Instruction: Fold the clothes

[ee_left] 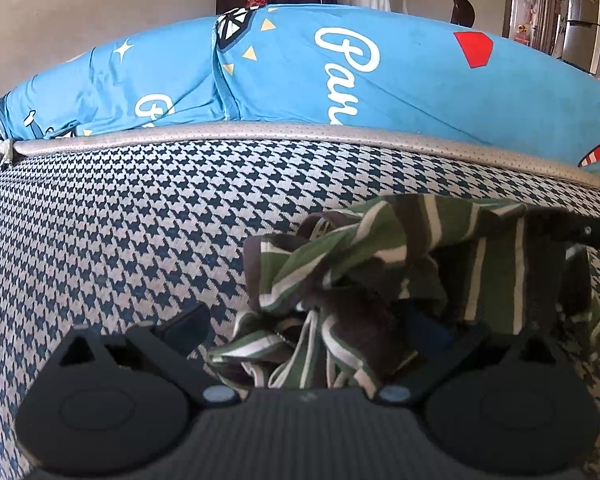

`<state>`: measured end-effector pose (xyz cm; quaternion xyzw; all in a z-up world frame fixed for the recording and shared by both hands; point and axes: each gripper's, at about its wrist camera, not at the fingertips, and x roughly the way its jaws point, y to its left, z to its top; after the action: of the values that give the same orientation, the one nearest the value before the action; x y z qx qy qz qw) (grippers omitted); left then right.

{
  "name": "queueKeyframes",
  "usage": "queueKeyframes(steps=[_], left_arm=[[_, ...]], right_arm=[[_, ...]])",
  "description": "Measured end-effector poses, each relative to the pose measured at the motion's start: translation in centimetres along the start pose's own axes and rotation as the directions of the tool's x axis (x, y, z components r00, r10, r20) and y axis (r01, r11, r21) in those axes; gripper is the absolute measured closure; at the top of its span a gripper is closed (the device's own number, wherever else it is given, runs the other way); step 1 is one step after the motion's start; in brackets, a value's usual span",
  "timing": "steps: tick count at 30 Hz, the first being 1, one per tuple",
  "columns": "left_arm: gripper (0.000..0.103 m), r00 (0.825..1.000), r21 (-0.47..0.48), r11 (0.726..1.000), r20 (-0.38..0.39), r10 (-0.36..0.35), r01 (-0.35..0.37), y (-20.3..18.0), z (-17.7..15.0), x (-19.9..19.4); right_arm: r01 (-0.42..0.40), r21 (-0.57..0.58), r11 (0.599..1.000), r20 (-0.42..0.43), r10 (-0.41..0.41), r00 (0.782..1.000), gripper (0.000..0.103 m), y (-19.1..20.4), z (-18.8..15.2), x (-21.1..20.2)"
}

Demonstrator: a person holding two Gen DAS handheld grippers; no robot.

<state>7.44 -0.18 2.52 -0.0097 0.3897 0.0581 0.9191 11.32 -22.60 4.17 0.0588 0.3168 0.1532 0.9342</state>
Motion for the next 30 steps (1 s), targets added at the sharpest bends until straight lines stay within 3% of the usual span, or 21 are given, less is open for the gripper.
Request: queueKeyframes(steps=[8,11,17,20,21,22,30], left_arm=[[0.0,1.0,-0.04,0.999,0.004,0.019,-0.019,0.5,0.4,0.3],[0.0,0.999,-0.037,0.998,0.004,0.052,-0.052,0.8,0.5,0.2],[0.0,0.995,-0.053,0.994,-0.008,0.096,-0.096,1.7,0.5,0.6],[0.0,0.993,-0.065,0.991,-0.011,0.12,-0.121,2.1,0.6,0.8],[0.0,0.992,-0.069,0.99,-0.014,0.123,-0.124,2.3,0.6,0.9],[0.0,0.992,-0.074,0.989,-0.018,0.125,-0.126,2.4,0.6,1.0],[0.0,0.993,-0.097,0.989,-0.024,0.113,-0.115,3.1,0.3,1.3]], right_arm=[[0.115,0.12,0.986,0.045,-0.121,0.992,0.098,-2.9,1.1,-0.4],[0.068,0.2,0.977,0.021,-0.074,0.997,0.098,-4.7,1.5,-0.5],[-0.058,0.145,0.988,0.012,0.057,0.998,0.095,-3.4,1.7,-0.5],[-0.146,0.081,0.986,0.026,0.145,0.989,0.075,-2.0,1.5,-0.8],[-0.171,0.06,0.983,0.028,0.17,0.985,0.06,-1.6,1.4,-0.9],[-0.188,0.04,0.981,0.031,0.187,0.982,0.051,-1.1,1.3,-0.9],[-0.162,-0.108,0.981,0.014,0.165,0.986,0.051,1.7,0.2,0.3]])
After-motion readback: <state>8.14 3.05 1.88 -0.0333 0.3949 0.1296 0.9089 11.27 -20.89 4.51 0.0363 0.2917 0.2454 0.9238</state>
